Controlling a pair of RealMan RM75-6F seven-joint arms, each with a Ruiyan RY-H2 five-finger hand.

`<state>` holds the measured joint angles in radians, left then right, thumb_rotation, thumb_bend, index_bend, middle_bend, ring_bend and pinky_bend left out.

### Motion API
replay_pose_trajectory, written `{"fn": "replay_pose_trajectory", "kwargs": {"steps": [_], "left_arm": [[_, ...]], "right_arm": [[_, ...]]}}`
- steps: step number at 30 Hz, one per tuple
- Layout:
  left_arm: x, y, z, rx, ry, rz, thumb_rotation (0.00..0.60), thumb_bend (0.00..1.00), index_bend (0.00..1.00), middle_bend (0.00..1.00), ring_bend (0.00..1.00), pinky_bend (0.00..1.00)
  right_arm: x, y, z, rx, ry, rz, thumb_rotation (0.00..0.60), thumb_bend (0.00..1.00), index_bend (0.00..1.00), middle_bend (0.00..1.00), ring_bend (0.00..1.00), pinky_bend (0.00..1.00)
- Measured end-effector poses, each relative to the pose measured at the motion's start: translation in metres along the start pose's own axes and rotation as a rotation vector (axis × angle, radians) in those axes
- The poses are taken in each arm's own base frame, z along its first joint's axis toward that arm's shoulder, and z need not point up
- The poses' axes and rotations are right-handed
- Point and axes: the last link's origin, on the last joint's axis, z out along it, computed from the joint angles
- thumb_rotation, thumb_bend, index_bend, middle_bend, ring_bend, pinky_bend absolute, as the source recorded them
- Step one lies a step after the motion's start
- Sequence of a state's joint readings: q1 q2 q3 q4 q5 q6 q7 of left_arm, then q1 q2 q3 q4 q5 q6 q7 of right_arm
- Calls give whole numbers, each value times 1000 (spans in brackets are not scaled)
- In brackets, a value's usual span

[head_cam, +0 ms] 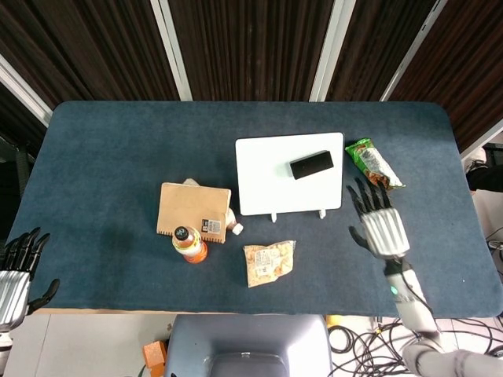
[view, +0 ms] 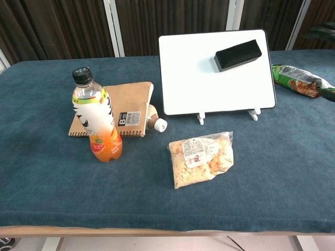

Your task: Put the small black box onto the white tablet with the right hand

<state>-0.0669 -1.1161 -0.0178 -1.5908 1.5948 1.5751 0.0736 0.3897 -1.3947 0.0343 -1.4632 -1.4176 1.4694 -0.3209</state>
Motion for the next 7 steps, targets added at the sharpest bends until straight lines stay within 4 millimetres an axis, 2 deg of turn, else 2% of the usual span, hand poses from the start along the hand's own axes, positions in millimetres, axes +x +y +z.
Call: {"fn": "replay_pose_trajectory", "kwargs": {"steps": [1, 4, 7], "left_arm": [[-1, 2, -1, -4, -5, 8, 600, 309, 0, 0, 0, 114], [-4, 7, -5, -16, -15, 22, 600, 310, 0, 0, 0, 114], [-7, 9, -6, -22, -24, 33, 600, 310, 0, 0, 0, 114]], "right_arm": [[8, 13, -27, -37, -19, 18, 600, 239, 0, 0, 0, 0], [22, 31, -74, -102, -50, 42, 600, 240, 0, 0, 0, 0], [26, 39, -92, -116, -66, 50, 600, 239, 0, 0, 0, 0]]}}
